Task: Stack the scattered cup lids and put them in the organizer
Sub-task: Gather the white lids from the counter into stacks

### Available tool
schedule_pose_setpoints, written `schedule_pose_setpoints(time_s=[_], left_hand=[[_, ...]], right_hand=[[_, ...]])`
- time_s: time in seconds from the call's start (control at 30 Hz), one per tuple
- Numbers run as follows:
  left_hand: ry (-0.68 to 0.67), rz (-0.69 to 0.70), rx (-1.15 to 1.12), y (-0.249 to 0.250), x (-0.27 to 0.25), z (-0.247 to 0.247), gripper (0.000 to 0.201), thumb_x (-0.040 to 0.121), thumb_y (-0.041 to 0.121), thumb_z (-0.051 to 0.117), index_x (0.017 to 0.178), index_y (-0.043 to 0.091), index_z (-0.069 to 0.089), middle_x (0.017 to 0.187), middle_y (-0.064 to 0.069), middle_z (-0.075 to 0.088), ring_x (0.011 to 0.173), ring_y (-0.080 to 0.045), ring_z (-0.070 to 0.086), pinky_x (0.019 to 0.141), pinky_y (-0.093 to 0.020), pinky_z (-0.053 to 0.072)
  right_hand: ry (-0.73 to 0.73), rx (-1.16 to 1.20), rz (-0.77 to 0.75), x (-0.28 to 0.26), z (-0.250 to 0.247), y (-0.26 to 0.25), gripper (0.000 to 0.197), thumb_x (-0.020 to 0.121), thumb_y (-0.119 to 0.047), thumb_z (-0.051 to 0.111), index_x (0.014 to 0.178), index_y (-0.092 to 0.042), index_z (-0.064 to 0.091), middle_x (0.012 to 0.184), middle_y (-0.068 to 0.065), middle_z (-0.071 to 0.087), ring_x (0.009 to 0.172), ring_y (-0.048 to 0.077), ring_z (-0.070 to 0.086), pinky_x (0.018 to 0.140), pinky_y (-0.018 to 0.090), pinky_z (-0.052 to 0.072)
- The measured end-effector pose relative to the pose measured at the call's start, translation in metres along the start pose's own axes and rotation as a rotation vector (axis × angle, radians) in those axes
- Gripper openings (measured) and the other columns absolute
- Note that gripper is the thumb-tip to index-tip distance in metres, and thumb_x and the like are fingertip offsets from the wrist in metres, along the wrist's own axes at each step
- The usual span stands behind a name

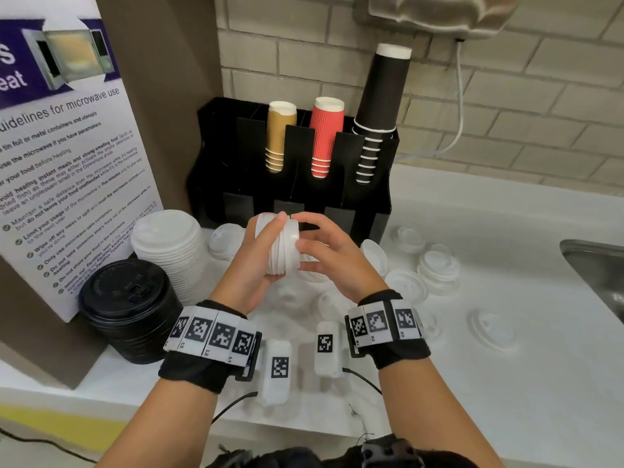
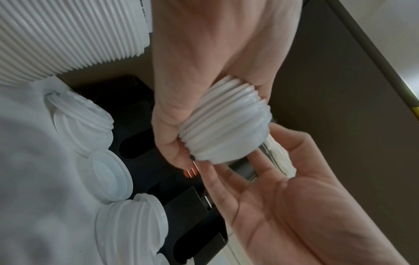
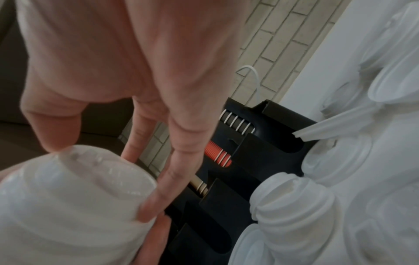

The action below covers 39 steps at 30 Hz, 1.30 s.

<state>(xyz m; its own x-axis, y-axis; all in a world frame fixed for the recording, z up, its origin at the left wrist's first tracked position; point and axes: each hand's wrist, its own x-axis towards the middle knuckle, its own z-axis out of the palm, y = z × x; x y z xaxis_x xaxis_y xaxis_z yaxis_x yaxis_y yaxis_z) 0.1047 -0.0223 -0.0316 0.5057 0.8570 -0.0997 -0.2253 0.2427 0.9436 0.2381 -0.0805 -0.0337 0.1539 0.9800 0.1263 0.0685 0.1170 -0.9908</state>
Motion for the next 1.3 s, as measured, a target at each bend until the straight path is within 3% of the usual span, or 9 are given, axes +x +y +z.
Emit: schedule_pose_setpoints(time_s=[0.17, 0.3, 0.43, 0.5, 0.6, 0.8, 1.0, 1.17, 1.3], left_hand=[[0.015, 0.034, -0.015, 0.001, 0.000, 0.004, 0.038, 0.096, 0.039, 0.051, 0.130, 0.024, 0.046, 0.128, -0.011, 0.057, 0.116, -0.027, 0.060, 0.086, -0.043, 0.055], [0.034, 0.010, -0.041, 0.003, 0.004, 0.003, 0.042, 0.098, 0.037, 0.049, 0.136, 0.019, 0.045, 0.132, -0.015, 0.057, 0.120, -0.030, 0.058, 0.094, -0.050, 0.051], [0.055, 0.014, -0.049, 0.003, 0.006, -0.001, 0.040, 0.097, 0.034, 0.051, 0.134, 0.022, 0.047, 0.124, -0.011, 0.061, 0.108, -0.024, 0.063, 0.075, -0.037, 0.057], [0.007, 0.030, -0.029, 0.002, 0.006, -0.005, 0.046, 0.092, 0.037, 0.059, 0.134, 0.024, 0.046, 0.122, -0.009, 0.061, 0.107, -0.022, 0.063, 0.072, -0.035, 0.056], [-0.091, 0.049, 0.023, 0.003, 0.006, -0.010, 0.058, 0.077, 0.038, 0.070, 0.130, 0.028, 0.048, 0.125, -0.004, 0.060, 0.112, -0.021, 0.062, 0.079, -0.036, 0.056], [-0.216, 0.049, 0.068, 0.005, 0.006, -0.011, 0.050, 0.074, 0.038, 0.068, 0.122, 0.036, 0.052, 0.120, 0.003, 0.063, 0.104, -0.012, 0.067, 0.076, -0.032, 0.056], [-0.163, 0.017, -0.007, 0.002, 0.004, -0.004, 0.057, 0.080, 0.044, 0.063, 0.132, 0.029, 0.046, 0.132, -0.006, 0.058, 0.114, -0.021, 0.062, 0.079, -0.034, 0.057], [-0.179, 0.038, 0.036, -0.001, 0.003, -0.001, 0.055, 0.077, 0.046, 0.059, 0.128, 0.035, 0.044, 0.132, -0.006, 0.055, 0.114, -0.021, 0.060, 0.080, -0.033, 0.057], [-0.176, 0.037, 0.030, -0.003, 0.002, -0.001, 0.055, 0.081, 0.046, 0.063, 0.131, 0.034, 0.043, 0.133, -0.009, 0.055, 0.118, -0.025, 0.060, 0.088, -0.040, 0.056]], right_hand=[[0.010, 0.040, -0.026, 0.003, 0.000, -0.001, 0.036, 0.087, -0.014, 0.059, 0.121, -0.026, 0.058, 0.111, 0.013, 0.062, 0.102, 0.018, 0.064, 0.078, 0.031, 0.057], [0.022, 0.067, -0.030, 0.006, 0.000, -0.003, 0.041, 0.081, -0.016, 0.058, 0.121, -0.022, 0.057, 0.115, 0.016, 0.060, 0.105, 0.024, 0.062, 0.079, 0.034, 0.057], [0.024, 0.063, -0.040, 0.008, 0.000, -0.004, 0.041, 0.081, -0.014, 0.058, 0.121, -0.019, 0.057, 0.113, 0.016, 0.061, 0.103, 0.024, 0.063, 0.080, 0.037, 0.058], [0.023, 0.043, -0.041, 0.011, 0.000, -0.005, 0.038, 0.084, -0.012, 0.058, 0.121, -0.019, 0.057, 0.112, 0.015, 0.061, 0.103, 0.024, 0.064, 0.080, 0.038, 0.059], [0.020, 0.035, -0.014, 0.013, -0.004, -0.010, 0.038, 0.082, -0.015, 0.057, 0.119, -0.021, 0.058, 0.110, 0.019, 0.063, 0.102, 0.027, 0.064, 0.080, 0.040, 0.059], [-0.025, 0.033, 0.006, 0.010, -0.015, -0.016, 0.036, 0.076, -0.016, 0.053, 0.111, -0.024, 0.058, 0.097, 0.014, 0.062, 0.092, 0.024, 0.063, 0.073, 0.034, 0.056], [0.007, 0.023, -0.004, 0.007, -0.016, -0.015, 0.037, 0.074, -0.015, 0.052, 0.110, -0.026, 0.056, 0.099, 0.011, 0.061, 0.095, 0.025, 0.061, 0.078, 0.040, 0.057], [0.035, -0.030, -0.027, 0.004, -0.011, -0.013, 0.036, 0.076, -0.014, 0.057, 0.109, -0.028, 0.058, 0.110, 0.015, 0.061, 0.099, 0.027, 0.063, 0.081, 0.048, 0.058], [0.028, -0.045, -0.027, 0.003, -0.011, -0.014, 0.036, 0.078, -0.013, 0.060, 0.111, -0.026, 0.059, 0.111, 0.015, 0.061, 0.102, 0.031, 0.063, 0.082, 0.049, 0.058]])
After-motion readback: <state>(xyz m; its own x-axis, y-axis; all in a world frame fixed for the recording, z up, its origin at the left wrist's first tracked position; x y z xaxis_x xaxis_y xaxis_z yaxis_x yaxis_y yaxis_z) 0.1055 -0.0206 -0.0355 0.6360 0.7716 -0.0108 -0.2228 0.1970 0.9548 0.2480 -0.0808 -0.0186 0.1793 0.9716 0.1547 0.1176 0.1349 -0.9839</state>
